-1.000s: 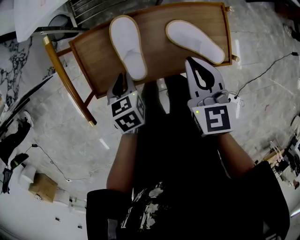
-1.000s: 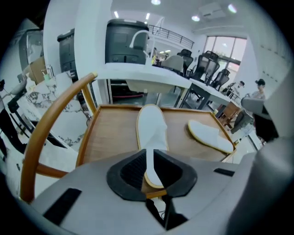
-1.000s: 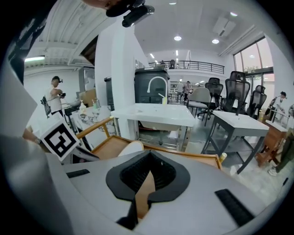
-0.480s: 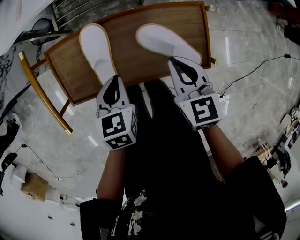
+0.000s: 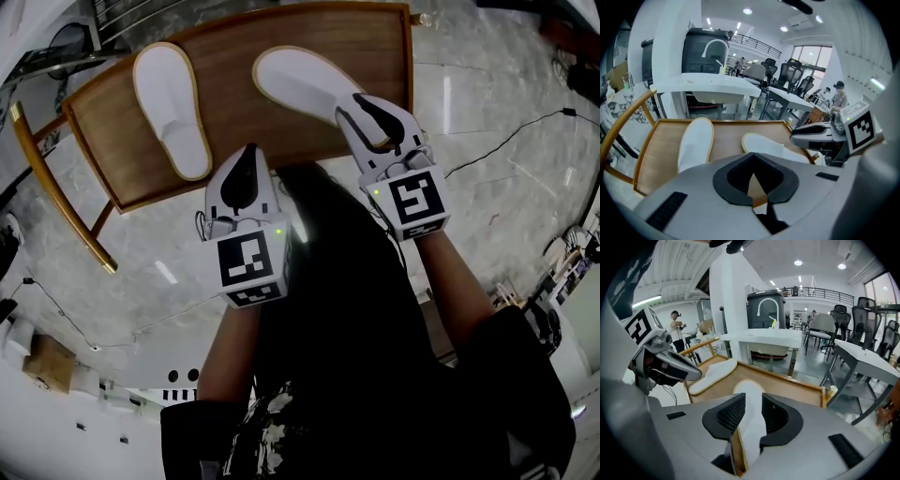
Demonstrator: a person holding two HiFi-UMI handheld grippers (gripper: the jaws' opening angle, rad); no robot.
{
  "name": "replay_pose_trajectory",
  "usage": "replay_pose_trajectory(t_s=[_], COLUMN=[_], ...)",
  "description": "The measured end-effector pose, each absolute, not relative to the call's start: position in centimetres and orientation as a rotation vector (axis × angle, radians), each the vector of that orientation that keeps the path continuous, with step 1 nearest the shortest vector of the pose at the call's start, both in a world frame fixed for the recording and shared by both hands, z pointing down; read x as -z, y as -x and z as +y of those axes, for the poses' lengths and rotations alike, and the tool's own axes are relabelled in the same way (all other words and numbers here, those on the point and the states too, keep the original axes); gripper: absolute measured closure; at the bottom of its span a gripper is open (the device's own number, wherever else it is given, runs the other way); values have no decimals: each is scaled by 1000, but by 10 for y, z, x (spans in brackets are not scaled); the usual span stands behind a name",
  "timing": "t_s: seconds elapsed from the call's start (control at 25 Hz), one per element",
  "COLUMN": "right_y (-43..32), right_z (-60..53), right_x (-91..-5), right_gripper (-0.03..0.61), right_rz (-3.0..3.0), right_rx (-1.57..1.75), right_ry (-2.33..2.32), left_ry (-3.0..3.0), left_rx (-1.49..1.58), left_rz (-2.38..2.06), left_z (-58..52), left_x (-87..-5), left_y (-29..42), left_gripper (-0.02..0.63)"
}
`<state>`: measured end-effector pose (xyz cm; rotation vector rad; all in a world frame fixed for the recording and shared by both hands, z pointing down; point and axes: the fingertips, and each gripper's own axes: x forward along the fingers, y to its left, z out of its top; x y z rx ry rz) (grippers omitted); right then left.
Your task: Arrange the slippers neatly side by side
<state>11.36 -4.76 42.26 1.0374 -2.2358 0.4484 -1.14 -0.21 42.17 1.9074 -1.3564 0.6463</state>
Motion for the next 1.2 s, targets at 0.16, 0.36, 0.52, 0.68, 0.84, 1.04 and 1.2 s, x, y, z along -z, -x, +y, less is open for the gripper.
replay_pose_trajectory(t_s=[0.16,0.36,0.52,0.68,0.84,1.04,1.2], right_y=[-110,-106,-109,-109,-107,-103,-96], right_z=[-52,-53,-56,-54,-59,-63,-65], right_x=[-445,-470,-480,-480,-457,-428,-426], right_gripper=[467,464,515,566,571,571,571], right_rz=[-2225,-2195,-2167,-2149,-2162,-2149,-2117], right_rx=[-464,-491,-457,-515,-703,-1044,-1145], right_ry=[-985,-905,-872,-900,-1079,-1357,-1508], left_ry=[-1941,-1859,-1846,-1812,-1816,-1822,-1825], left_rx=[-640,-588,-576,-562,-547,-529,-529], left_rz=[-1328,-1360,-1385,-1418,-1439,-1464,-1482], left_z=[-7,-4,-7,-3,2,4,6], left_x=[-429,-442,-450,-452,-447,-437,-431], left_y=[-2,11,14,24,28,30,34], left_gripper=[612,612,612,612,612,612,612])
